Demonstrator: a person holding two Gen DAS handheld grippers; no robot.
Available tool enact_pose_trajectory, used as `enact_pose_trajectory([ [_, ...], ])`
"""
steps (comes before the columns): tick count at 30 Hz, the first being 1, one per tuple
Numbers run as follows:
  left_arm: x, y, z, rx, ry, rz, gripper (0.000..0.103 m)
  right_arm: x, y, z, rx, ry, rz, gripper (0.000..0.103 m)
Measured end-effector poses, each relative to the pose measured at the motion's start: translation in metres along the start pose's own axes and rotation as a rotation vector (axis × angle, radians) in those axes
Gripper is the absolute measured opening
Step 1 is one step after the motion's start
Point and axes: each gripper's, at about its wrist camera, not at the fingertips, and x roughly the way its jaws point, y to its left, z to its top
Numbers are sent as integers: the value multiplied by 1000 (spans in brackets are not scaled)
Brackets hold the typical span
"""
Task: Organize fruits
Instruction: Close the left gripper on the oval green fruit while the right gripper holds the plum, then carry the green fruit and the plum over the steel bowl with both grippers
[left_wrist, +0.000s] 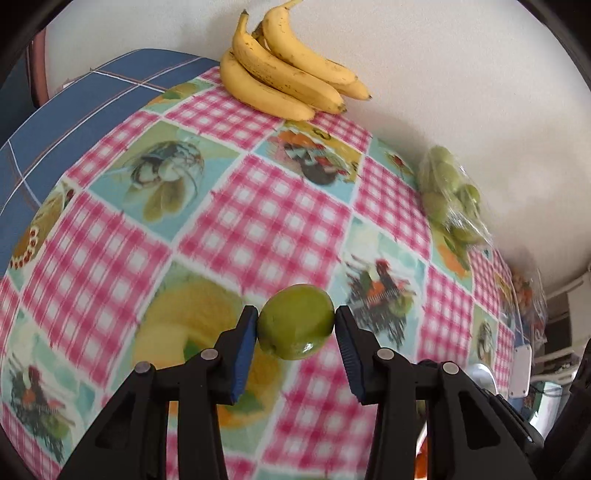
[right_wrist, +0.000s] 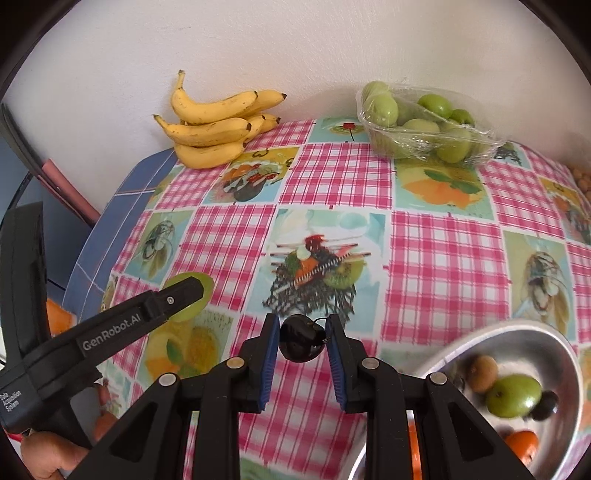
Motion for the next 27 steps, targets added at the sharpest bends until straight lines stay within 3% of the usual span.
enact_pose_trajectory([
  [5,-16,-8,-25,-5,24,-39,44,-22,-5,-25,-1,1,-8,28],
  [12,-37,-34,-66,67,43,-78,44,-55,-25,-55,28,-4,-35,28],
  [20,-33,-87,-106,212,127,-144,45,-75,-64,-92,106,38,-102,28],
  [27,-21,-112,-132,296,208,-139,45,-73,-84,-116,134,108,-126,28],
])
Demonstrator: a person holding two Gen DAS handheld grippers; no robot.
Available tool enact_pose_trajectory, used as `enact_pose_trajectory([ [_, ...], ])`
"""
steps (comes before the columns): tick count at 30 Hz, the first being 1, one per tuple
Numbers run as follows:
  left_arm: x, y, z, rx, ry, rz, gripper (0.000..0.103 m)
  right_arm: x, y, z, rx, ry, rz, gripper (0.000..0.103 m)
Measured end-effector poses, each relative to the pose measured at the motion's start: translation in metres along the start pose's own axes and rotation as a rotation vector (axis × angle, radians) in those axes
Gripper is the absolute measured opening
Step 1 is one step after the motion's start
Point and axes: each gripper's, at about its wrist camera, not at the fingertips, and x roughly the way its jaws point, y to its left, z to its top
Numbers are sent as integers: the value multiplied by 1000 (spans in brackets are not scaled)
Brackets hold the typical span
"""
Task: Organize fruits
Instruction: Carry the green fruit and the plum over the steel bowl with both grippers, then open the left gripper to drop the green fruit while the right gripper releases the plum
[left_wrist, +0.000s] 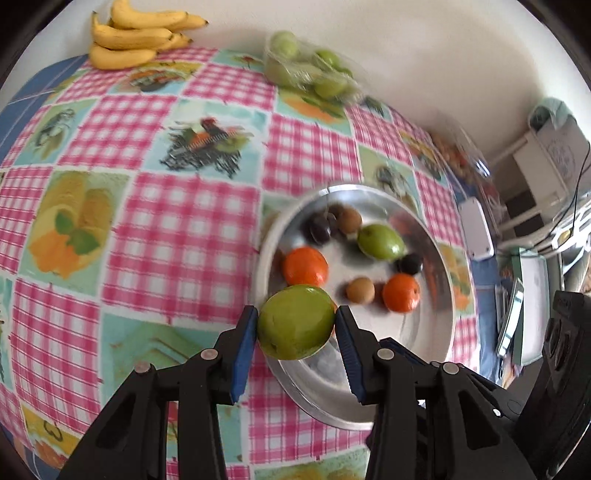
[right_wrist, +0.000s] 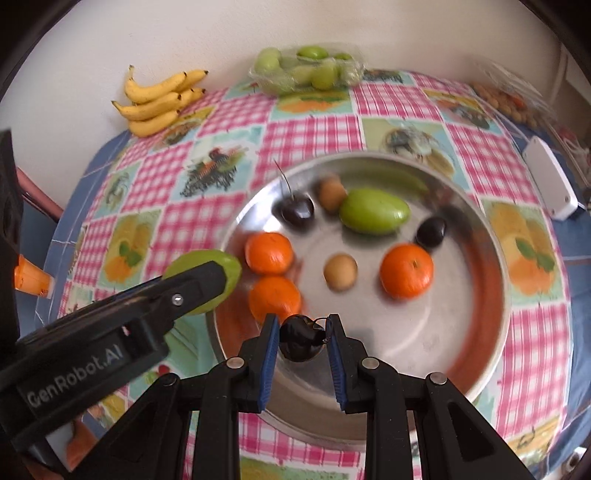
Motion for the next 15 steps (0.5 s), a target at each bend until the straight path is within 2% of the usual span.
enact_pose_trajectory([
  [7,4,0,-8,-2,31,-15,45,7,0,-7,-8,31,-3,29],
  [10,0,-1,-11,2,17,-37,45,7,0,-8,-2,30,-8,29],
  [14,-6,-1,-13,1,2,-40,48,7,-4,-8,17,33,-20,32],
  [15,-8,1,-15,-6,-3,-33,48,7,-5,-9,19,34,-37,36],
])
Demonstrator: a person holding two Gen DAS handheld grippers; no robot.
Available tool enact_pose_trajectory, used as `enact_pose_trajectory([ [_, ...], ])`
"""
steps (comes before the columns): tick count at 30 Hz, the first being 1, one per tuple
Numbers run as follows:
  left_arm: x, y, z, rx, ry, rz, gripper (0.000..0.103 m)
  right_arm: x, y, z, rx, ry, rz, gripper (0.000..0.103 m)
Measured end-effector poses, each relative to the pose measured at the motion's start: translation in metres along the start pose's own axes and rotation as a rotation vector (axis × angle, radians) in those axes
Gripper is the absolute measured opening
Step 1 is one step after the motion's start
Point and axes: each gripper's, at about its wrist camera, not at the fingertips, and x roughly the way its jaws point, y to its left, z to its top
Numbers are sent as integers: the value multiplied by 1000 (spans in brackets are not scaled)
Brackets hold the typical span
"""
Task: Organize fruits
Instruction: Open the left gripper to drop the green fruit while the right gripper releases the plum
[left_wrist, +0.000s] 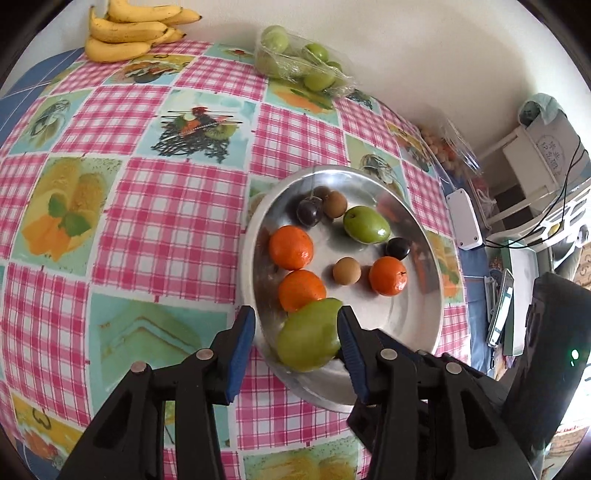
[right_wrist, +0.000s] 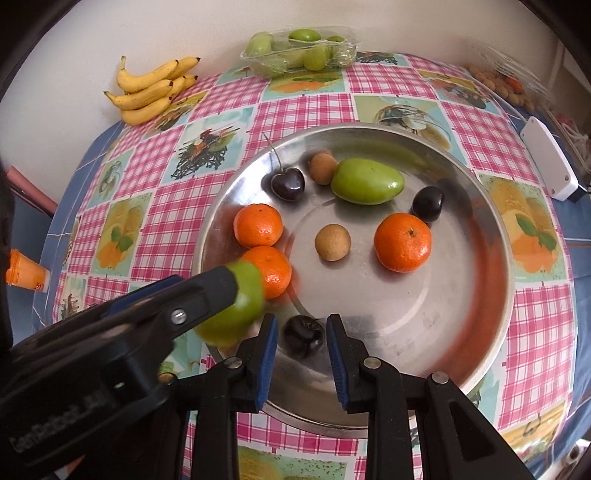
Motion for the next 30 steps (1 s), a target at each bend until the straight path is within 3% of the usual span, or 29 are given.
enact_pose_trajectory([
  [5,-12,17,-6,-57,-47,85,60,-1,-10,-4,37,1,-19,55],
  [8,-19,30,-9,-80,-80,201,73,-2,-15,-7,54,0,-28,61],
  [10,-21,36,-13,-71,-91,265,82,-4,-18,-8,60,-5,-51,70],
  [12,-22,42,-16,-59,-102,334,84,-8,-21,-10,70,-16,-60,76],
  [16,-19,46,-20,-42,-98,393,94,-14,-23,-13,84,-33,-66,78],
  [20,-19,45,-23,-23,-96,418,95,-21,-20,-17,79,-58,-54,80],
  [25,-25,46,-27,-21,-98,467,94,-23,-16,-21,65,-64,-50,99],
  [30,-35,45,-33,-32,-119,518,94,-29,-11,-24,45,-84,-47,103],
])
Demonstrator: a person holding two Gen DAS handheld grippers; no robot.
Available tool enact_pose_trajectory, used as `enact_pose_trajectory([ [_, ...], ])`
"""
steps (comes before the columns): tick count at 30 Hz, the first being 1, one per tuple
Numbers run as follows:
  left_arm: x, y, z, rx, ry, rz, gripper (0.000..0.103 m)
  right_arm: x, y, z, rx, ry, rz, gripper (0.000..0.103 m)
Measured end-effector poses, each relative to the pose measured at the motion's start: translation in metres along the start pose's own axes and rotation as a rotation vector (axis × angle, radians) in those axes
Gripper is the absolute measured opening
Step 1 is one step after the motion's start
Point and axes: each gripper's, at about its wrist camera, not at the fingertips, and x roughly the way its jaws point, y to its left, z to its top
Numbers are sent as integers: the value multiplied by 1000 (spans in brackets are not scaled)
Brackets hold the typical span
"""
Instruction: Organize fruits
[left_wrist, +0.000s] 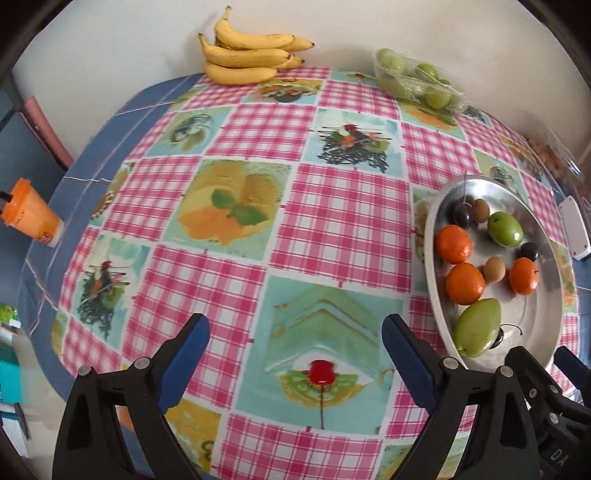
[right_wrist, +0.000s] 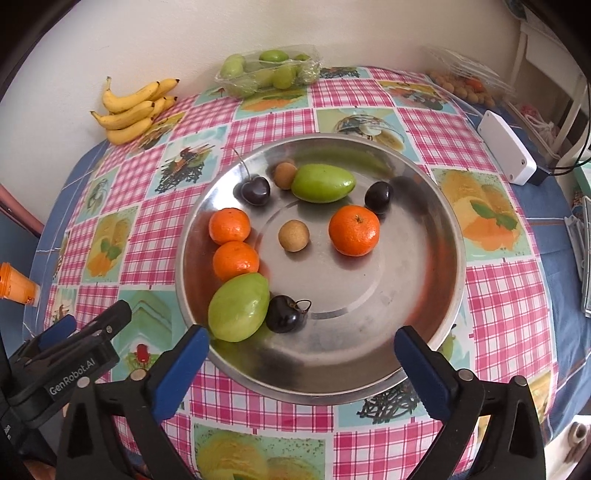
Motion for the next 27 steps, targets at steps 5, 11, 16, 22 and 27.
enact_pose_trajectory([
  [5,-6,3,-2,-6,-5,50,94,-5,-1,-1,2,-25,-3,103],
  [11,-17,3,-5,4,-19,44,94,-17,0,-3,4,-57,-1,103],
  [16,-30,5,-8,11,-51,48,94,-28,3,-5,-6,-90,-15,103],
  [22,-35,11,-11,-7,-54,20,94,-34,6,-7,-25,-104,-29,103],
  [27,-37,13,-12,-8,-54,13,94,-37,8,-9,-29,-117,-36,103],
])
